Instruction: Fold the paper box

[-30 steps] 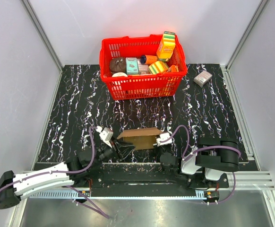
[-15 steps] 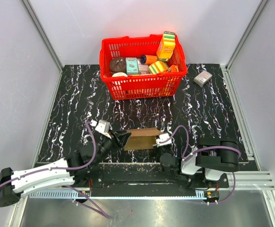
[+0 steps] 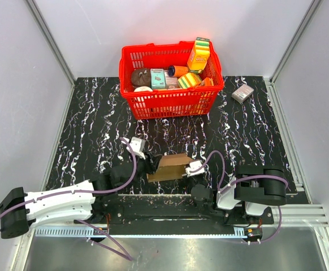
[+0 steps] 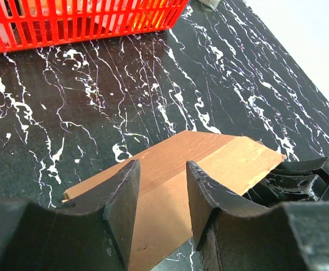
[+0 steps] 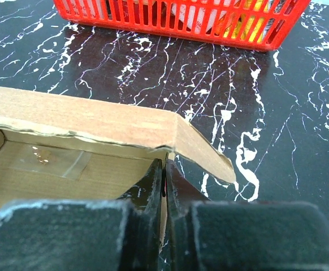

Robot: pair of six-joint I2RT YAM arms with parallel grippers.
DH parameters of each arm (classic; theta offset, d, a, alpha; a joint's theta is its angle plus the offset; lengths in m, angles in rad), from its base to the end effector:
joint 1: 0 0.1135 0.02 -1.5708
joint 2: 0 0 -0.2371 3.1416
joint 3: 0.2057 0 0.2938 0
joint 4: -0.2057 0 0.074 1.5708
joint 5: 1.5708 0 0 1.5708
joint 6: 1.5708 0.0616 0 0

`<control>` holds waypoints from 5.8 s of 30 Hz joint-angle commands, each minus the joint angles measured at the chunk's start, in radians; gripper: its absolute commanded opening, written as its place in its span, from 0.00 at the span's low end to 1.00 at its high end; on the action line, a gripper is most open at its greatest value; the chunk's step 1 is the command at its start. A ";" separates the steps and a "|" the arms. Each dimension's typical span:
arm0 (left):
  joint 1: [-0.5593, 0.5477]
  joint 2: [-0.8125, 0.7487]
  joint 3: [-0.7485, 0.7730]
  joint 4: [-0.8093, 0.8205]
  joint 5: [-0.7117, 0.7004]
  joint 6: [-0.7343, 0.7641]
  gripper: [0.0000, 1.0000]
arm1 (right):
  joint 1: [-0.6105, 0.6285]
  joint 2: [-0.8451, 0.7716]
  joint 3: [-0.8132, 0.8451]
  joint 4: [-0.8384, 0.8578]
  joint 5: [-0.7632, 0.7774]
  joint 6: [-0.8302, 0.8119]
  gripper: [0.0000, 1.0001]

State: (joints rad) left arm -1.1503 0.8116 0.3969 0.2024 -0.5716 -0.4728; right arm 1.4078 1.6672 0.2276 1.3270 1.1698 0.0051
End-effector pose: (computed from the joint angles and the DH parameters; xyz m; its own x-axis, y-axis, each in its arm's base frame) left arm 0.1395 -0.2303 0.1980 -0.3279 -0.2049 -0.9222 0.4522 0.8231 -0.3437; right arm 0.0945 0.2250 0.0612 -0.0194 -0.1059 -0.9942 -0.2366 0.9666 -0.0984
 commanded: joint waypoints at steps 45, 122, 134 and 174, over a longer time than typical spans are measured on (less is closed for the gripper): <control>0.006 0.050 -0.064 0.077 0.047 -0.050 0.43 | 0.550 -0.466 0.265 0.212 0.489 -0.658 0.56; 0.003 0.179 -0.136 0.152 0.134 -0.174 0.37 | -0.130 -0.231 0.663 -0.659 0.081 -0.501 0.72; 0.003 0.186 -0.118 0.147 0.145 -0.165 0.37 | -0.475 -0.598 0.625 -1.396 -0.703 0.217 0.70; 0.003 -0.008 -0.086 -0.041 0.084 -0.125 0.43 | -0.504 -0.498 0.374 -1.465 -0.883 0.517 0.69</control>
State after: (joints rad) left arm -1.1481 0.8894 0.2451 0.2241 -0.4484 -0.6262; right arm 0.9112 1.1915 0.5808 -0.1375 0.2321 0.5610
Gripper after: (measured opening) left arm 0.389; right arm 0.686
